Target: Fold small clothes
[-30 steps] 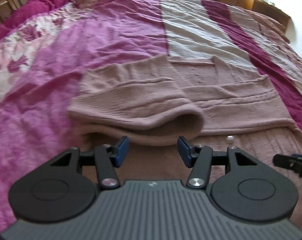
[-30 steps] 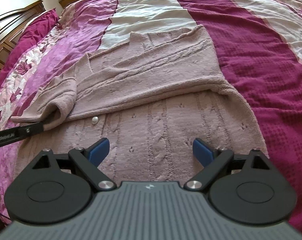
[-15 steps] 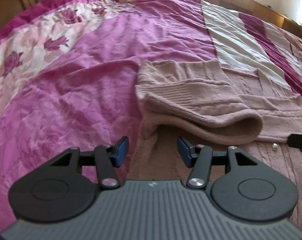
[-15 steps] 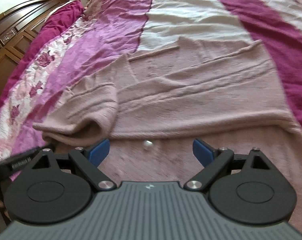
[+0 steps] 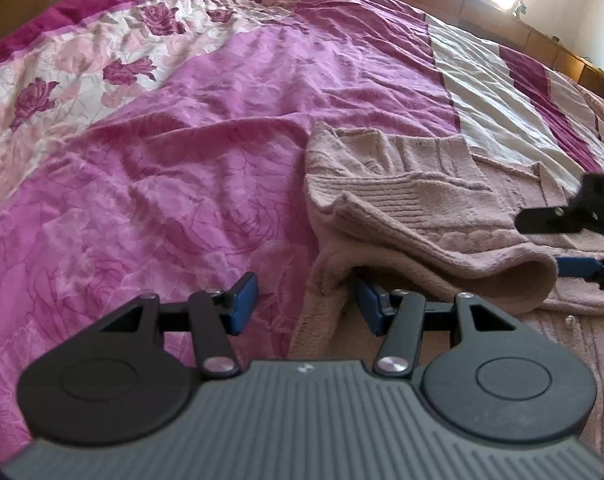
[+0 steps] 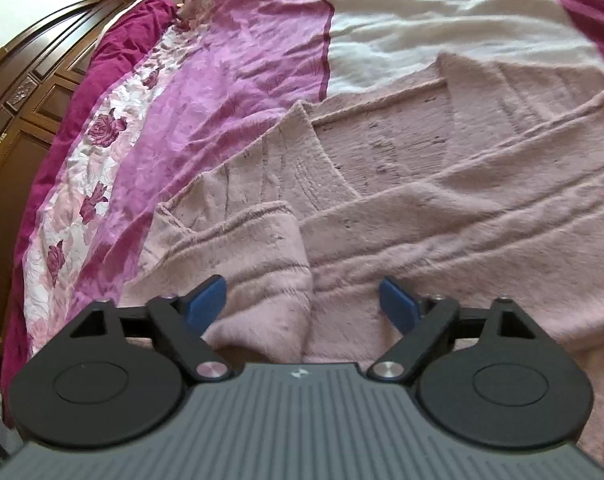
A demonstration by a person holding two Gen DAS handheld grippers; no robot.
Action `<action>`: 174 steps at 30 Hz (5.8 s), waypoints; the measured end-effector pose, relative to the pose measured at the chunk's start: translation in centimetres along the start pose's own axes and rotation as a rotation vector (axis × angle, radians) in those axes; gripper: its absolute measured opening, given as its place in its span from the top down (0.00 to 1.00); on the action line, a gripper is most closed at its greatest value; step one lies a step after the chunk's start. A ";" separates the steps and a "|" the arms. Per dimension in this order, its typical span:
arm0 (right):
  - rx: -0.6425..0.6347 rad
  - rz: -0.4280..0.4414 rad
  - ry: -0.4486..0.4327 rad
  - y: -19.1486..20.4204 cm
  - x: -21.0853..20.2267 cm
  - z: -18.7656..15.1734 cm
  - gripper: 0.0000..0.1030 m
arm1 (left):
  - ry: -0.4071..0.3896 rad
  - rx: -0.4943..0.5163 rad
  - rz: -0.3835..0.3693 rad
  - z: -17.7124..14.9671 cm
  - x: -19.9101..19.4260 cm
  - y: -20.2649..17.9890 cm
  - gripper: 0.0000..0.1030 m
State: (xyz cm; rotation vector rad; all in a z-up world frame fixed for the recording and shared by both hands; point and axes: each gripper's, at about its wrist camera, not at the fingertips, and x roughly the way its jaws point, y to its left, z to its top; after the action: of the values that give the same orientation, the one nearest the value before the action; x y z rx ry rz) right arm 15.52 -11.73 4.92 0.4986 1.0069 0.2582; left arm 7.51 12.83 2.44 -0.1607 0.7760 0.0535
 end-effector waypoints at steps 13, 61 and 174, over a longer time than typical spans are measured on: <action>-0.088 0.090 0.026 2.5 2.1 1.1 0.87 | 0.005 -0.013 0.021 -0.4 1.0 0.3 0.46; -0.458 -0.031 -0.069 8.8 2.2 -6.3 0.35 | 0.149 0.031 0.057 -0.1 -0.4 -0.3 0.46; -0.042 -0.180 -0.438 -12.1 -15.2 -7.4 0.35 | 0.043 0.167 0.072 1.3 -2.3 -4.3 0.39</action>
State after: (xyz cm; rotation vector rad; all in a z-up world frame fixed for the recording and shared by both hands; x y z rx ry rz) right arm 1.07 -26.58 6.74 0.4001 0.6117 0.0049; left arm 7.28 8.80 5.53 0.0251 0.8254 0.0530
